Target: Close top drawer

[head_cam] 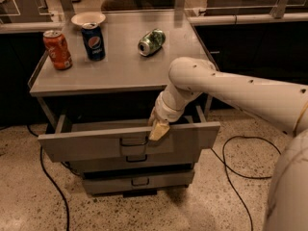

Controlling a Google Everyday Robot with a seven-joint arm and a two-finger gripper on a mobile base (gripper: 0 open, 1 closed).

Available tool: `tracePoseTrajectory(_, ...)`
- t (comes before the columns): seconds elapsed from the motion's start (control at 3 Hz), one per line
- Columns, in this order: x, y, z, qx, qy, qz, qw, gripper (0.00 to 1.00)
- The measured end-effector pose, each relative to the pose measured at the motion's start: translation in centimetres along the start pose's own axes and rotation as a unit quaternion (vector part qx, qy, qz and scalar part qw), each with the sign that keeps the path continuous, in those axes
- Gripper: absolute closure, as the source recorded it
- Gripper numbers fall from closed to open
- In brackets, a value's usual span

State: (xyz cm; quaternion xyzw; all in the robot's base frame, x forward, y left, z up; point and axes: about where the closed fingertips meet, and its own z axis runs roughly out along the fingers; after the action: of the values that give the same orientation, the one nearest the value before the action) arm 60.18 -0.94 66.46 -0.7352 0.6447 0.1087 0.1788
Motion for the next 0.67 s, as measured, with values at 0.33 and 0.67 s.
tracePoseTrajectory(0.33,-0.03,-0.54,0.16,0.002,-0.002,-0.004,1.0000,1.00)
tracePoseTrajectory(0.67,-0.06,-0.60,0.09,0.002,-0.002,-0.004,1.0000,1.00)
